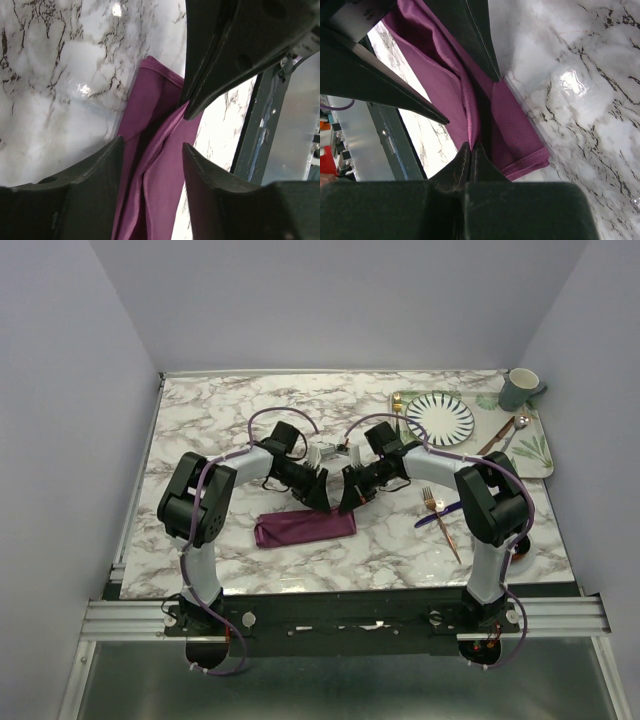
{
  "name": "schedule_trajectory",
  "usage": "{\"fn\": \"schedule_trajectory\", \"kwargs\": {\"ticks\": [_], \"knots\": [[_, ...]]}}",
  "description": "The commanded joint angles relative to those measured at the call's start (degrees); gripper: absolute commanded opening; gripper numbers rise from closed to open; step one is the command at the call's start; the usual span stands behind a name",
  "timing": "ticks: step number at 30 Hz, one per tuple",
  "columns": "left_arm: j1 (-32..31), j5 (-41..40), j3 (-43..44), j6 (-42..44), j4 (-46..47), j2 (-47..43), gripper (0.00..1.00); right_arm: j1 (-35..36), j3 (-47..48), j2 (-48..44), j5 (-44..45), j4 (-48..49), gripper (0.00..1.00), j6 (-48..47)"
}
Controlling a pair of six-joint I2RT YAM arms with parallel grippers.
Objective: Fold the napkin into a case and place the utensils inside
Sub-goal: Pick up the top corner of the smaller rectangle folded napkin from the folded napkin.
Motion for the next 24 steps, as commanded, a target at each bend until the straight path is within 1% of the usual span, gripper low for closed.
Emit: {"fn": "schedule_trajectory", "kwargs": {"ticks": [1,4,11,17,21,23,24], "knots": [[-0.7,2.3,-0.2,-3.9,4.8,1.1,0.55,-0.6,-0.9,0.6,-1.9,1.3,0.01,1.8],[-0.9,2.7,-0.6,-5.0,5.2,1.0,0.48,-0.7,-0.8,0.8,-1.9,1.5,0.01,2.2],[-1.1,2.8,-2.1,-5.9,5.3,0.3,0.49,-1.2,-1.0,1.4,-2.2,2.2,0.01,3.3],[-1.0,3.9,-4.4,-6.9,8.2,-1.0,0.49,-1.9,-1.6,1.5,-2.1,2.6,0.01,3.9],[-1.1,4.4,-4.9,-7.7,9.4,-0.9,0.44,-2.3,-1.6,1.7,-2.2,2.7,0.01,4.1],[-1.0,4.2,-4.8,-8.1,10.1,-0.9,0.43,-2.3,-1.5,1.8,-2.2,2.7,0.01,4.0],[-1.1,4.0,-4.7,-8.1,10.3,-1.1,0.40,-2.3,-1.6,1.9,-2.2,2.7,0.01,4.0]]}}
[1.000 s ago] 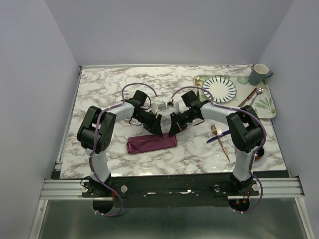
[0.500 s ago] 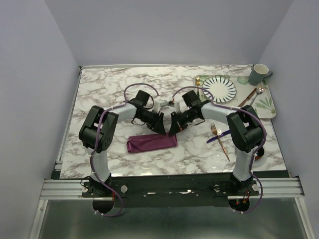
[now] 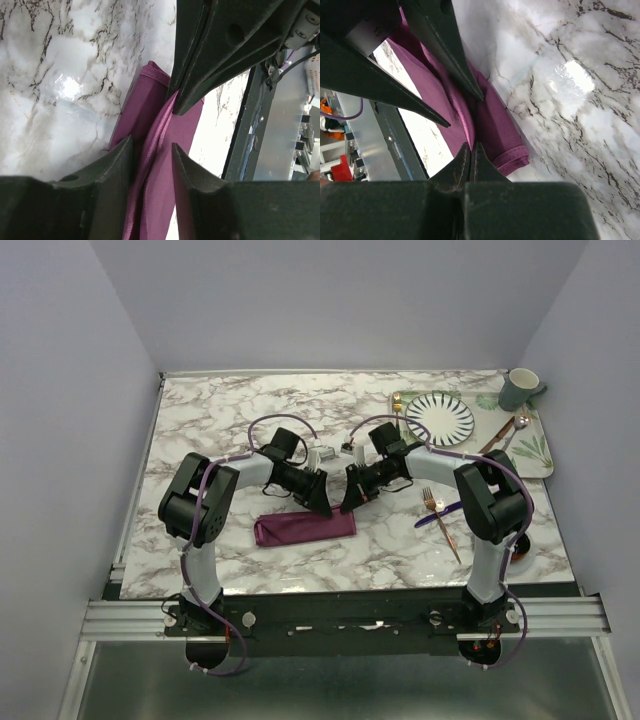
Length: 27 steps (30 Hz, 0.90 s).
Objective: Fold the napkin into a case and place the utensils inside
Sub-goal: Pick up the top corner of the smaller rectangle folded napkin from the folded napkin.
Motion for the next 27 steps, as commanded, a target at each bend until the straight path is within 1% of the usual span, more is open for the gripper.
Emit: {"fn": "schedule_trajectory", "kwargs": {"ticks": [1,2,3,5,6,7,8,10,13,18,21,22,25,27], "knots": [[-0.3,1.9,-0.3,-1.2,2.4,-1.6,0.36,-0.4,-0.6,1.0,-1.7,1.1,0.01,0.4],[-0.2,1.9,-0.2,-1.2,2.5,-1.9,0.32,-0.4,-0.6,0.9,-2.0,1.1,0.01,0.5],[-0.3,1.5,0.0,-3.2,2.4,-2.0,0.23,-0.4,-0.6,0.8,-2.2,1.1,0.01,0.6],[-0.3,1.0,0.7,-4.1,1.9,-2.0,0.15,-0.3,-0.5,1.0,-2.3,0.9,0.01,0.7],[-0.3,0.5,1.0,-4.2,1.6,-2.1,0.07,-0.4,-0.4,1.1,-2.3,0.8,0.01,0.7],[-0.3,0.0,1.4,-4.9,0.9,-2.1,0.03,-0.4,-0.4,1.2,-2.2,0.7,0.01,0.7],[-0.2,-0.2,1.6,-5.0,0.5,-2.2,0.00,-0.3,-0.1,1.9,-2.0,0.4,0.04,0.7],[-0.2,-0.9,1.7,-5.1,-0.6,-2.5,0.00,-0.4,1.1,2.8,-1.7,-1.9,0.13,0.0],[-0.2,-1.0,1.7,-5.2,-2.6,-2.7,0.00,-0.3,2.6,5.1,-0.9,-5.7,0.16,-1.3],[-0.2,-0.8,1.3,-5.2,-4.9,-4.1,0.00,-0.1,4.6,6.7,2.3,-8.3,0.17,-2.5],[-0.2,-1.1,1.0,-4.6,-7.8,-4.5,0.00,0.2,5.7,7.7,3.5,-9.6,0.21,-2.6],[-0.1,-1.1,0.5,-4.4,-9.0,-4.6,0.00,0.3,5.9,8.2,3.6,-10.0,0.24,-2.6],[-0.1,-2.7,-0.3,-4.4,-11.5,-4.8,0.00,0.3,6.1,8.5,3.9,-10.4,0.31,-2.7],[0.0,-4.7,-0.7,-4.8,-12.5,-4.7,0.00,0.5,6.1,8.6,4.5,-10.4,0.31,-2.6]]}}
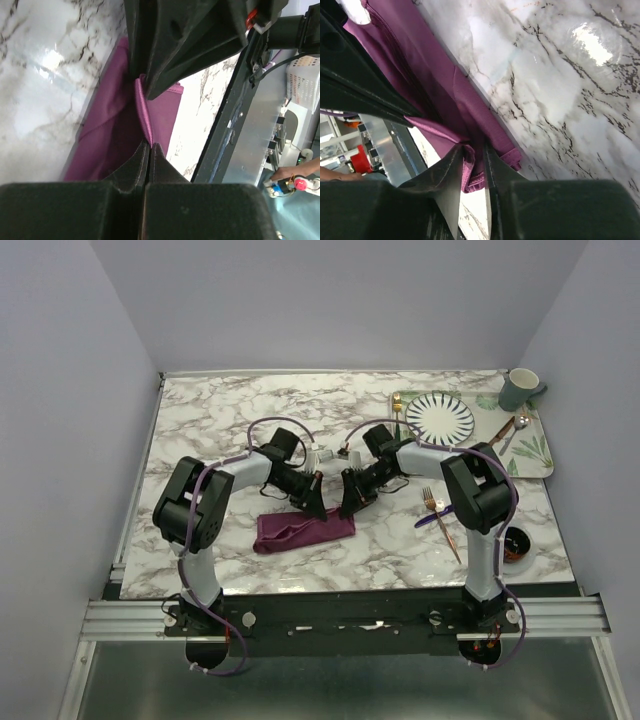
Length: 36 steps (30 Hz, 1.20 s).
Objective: Fold the napkin into a case and place the utensils inside
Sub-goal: Pick up the top corner of the smaller rectangle folded napkin from the folded napkin.
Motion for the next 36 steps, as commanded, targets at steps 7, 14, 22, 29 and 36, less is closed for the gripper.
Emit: {"fn": "schedule_trajectory", "kwargs": {"ticks": [7,14,22,29,36], "knots": [[0.6,-5.4,-3.4,-1.4,-8.1,-1.1,0.00,0.3,0.9,1.7,5.3,-3.0,0.32,-3.5],[1.1,-5.5,-4.4,-0.6,-9.8,-0.5,0.00,1.1,0.6,0.0,6.3,-2.9,0.32,-5.6],[1.2,-2.6,-2.4,-1.1,-8.7,1.1,0.00,2.8,-1.1,-4.4,6.6,-0.2,0.28,-6.5],[1.2,-2.0,-1.5,-0.3,-9.1,2.0,0.00,3.7,-3.3,-9.3,9.9,4.0,0.27,-6.6],[1.2,-1.7,-0.5,-0.4,-9.6,3.3,0.00,6.2,-4.2,-11.6,13.7,5.7,0.27,-8.2]]}}
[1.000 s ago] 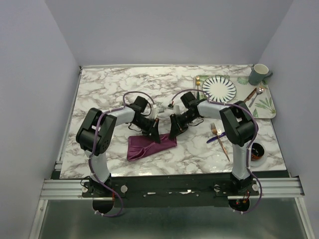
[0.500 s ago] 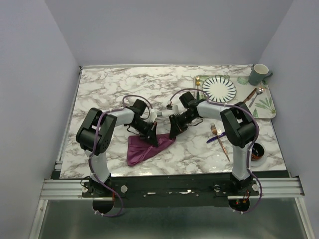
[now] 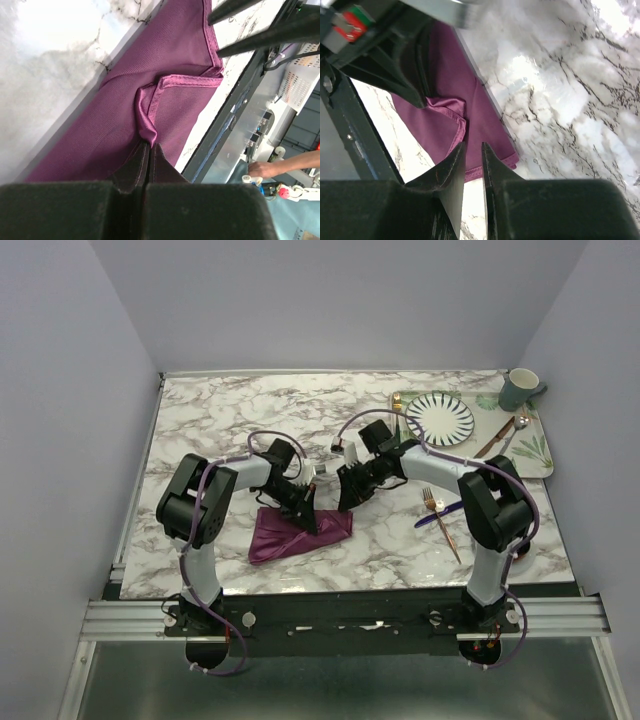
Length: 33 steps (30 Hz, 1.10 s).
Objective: Fold the napkin into a case and place the utensils inside
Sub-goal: Pick up the top corner of the smaller rectangle folded napkin from the folded napkin, then stuff the top corner of the smaller-rectangle-folded napkin into the folded napkin.
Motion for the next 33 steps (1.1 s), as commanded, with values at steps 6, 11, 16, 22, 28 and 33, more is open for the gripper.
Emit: {"fn": "schedule_trajectory", "kwargs": {"ticks": [6,11,16,22,28,33], "knots": [[0.5,2.2,2.2,0.6,-1.4,2.8,0.00,4.9,-3.5,-4.1,9.2,4.0,0.27,-3.9],[0.7,2.6,2.8,0.4,-1.5,3.7,0.00,7.0,-5.0,-4.9,12.9,5.2,0.28,-4.9],[0.8,2.6,3.0,0.4,-1.6,3.9,0.00,8.4,-4.8,-4.3,15.1,6.0,0.29,-4.3],[0.9,2.6,2.9,0.4,-1.7,3.8,0.00,9.6,-4.3,-3.1,18.7,6.1,0.28,-4.6],[0.8,2.7,3.0,0.4,-1.6,3.8,0.00,10.4,-3.7,-2.1,21.3,5.2,0.25,-5.4],[0.9,2.6,3.0,0.3,-1.6,4.0,0.00,10.4,-2.4,-1.5,20.6,3.7,0.26,-4.4]]}}
